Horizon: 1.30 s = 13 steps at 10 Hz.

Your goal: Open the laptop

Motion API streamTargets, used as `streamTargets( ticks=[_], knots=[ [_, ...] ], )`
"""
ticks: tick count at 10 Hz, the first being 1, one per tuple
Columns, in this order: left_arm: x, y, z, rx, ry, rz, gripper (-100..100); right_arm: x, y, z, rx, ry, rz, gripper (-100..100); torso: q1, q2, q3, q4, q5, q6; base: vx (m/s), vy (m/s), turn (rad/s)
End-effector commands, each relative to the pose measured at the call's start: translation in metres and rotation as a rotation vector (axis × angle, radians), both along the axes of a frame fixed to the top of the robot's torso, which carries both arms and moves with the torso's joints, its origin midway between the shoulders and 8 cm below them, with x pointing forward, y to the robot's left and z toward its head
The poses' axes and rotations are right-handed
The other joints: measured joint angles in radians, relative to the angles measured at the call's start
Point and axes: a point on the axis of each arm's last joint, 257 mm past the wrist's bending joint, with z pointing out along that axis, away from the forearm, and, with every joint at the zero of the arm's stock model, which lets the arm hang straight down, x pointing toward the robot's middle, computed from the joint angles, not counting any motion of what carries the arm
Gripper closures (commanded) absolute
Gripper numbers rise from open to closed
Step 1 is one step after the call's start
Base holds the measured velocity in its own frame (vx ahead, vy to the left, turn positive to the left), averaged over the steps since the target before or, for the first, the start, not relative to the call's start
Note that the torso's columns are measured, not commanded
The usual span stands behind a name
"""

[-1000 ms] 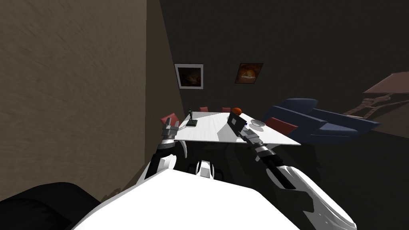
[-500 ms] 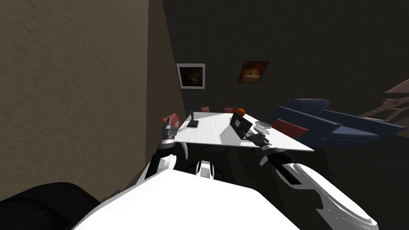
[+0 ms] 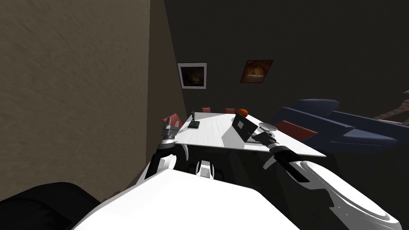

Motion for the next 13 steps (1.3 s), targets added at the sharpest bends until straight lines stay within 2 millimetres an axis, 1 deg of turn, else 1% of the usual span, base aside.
streamTargets(
  ticks=[1, 2, 3, 4, 5, 6, 7, 9, 10, 11, 12, 13],
  knots=[
    [0.000, 0.000, 0.000, 0.000, 0.000, 0.000, 0, 0.004, -0.025, 0.009, -0.141, 0.005, -0.042, -100, 0.000, -0.001, 0.000, 0.000, 0.000, 0.000, 0.048, 0.017, 0.030],
    [0.000, 0.000, 0.000, 0.000, 0.000, 0.000, 0, 0.003, -0.019, 0.007, -0.108, 0.004, -0.033, -100, 0.000, -0.001, -0.001, 0.000, 0.000, 0.000, 0.021, 0.006, 0.007],
    [0.000, 0.000, 0.000, 0.000, 0.000, 0.000, 0, 0.004, -0.034, 0.008, -0.116, 0.006, -0.067, -100, -0.001, 0.000, 0.000, 0.000, 0.000, 0.000, -0.024, -0.003, 0.234],
    [0.000, 0.000, 0.000, 0.000, 0.000, 0.000, 0, 0.005, -0.043, 0.009, -0.116, 0.008, -0.089, -100, -0.001, 0.002, 0.001, 0.001, 0.000, -0.001, -0.047, -0.013, 0.328],
    [0.000, 0.000, 0.000, 0.000, 0.000, 0.000, 0, 0.005, -0.057, 0.011, -0.116, 0.009, -0.121, -100, -0.001, 0.002, 0.001, 0.001, 0.000, 0.000, -0.077, -0.018, 0.301],
    [0.000, 0.000, 0.000, 0.000, 0.000, 0.000, 0, 0.005, -0.049, 0.012, -0.117, 0.008, -0.099, -100, -0.001, 0.002, 0.002, 0.001, 0.000, 0.000, -0.039, -0.010, 0.057],
    [0.000, 0.000, 0.000, 0.000, 0.000, 0.000, 0, 0.005, -0.043, 0.009, -0.116, 0.008, -0.089, 100, 0.000, 0.000, 0.000, 0.000, 0.000, 0.001, 0.016, -0.004, -0.227],
    [0.000, 0.000, 0.000, 0.000, 0.000, 0.000, 0, 0.004, -0.025, 0.007, -0.116, 0.005, -0.046, 100, -0.002, -0.002, 0.000, -0.006, -0.007, 0.005, 0.064, 0.010, -0.260],
    [0.000, 0.000, 0.000, 0.000, 0.000, 0.000, 0, 0.005, -0.031, 0.018, -0.119, -0.015, -0.063, 100, -0.005, -0.002, 0.000, -0.006, -0.007, 0.004, 0.023, 0.022, -0.056],
    [0.000, 0.000, 0.000, 0.000, 0.000, 0.000, 0, 0.008, -0.040, 0.016, -0.043, -0.005, -0.062, 100, -0.007, -0.003, -0.002, -0.005, -0.006, -0.001, -0.019, -0.027, 0.105],
    [0.000, 0.000, 0.000, 0.000, 0.000, 0.000, 0, 0.007, -0.042, 0.015, -0.042, -0.003, -0.066, 100, -0.009, -0.005, -0.003, -0.004, -0.005, -0.002, -0.023, -0.047, 0.075],
    [0.000, 0.000, 0.000, 0.000, 0.000, 0.000, 0, 0.008, -0.048, 0.013, -0.003, 0.003, -0.070, 100, -0.009, -0.006, -0.004, -0.004, -0.005, 0.000, -0.021, -0.044, 0.057]
  ],
)
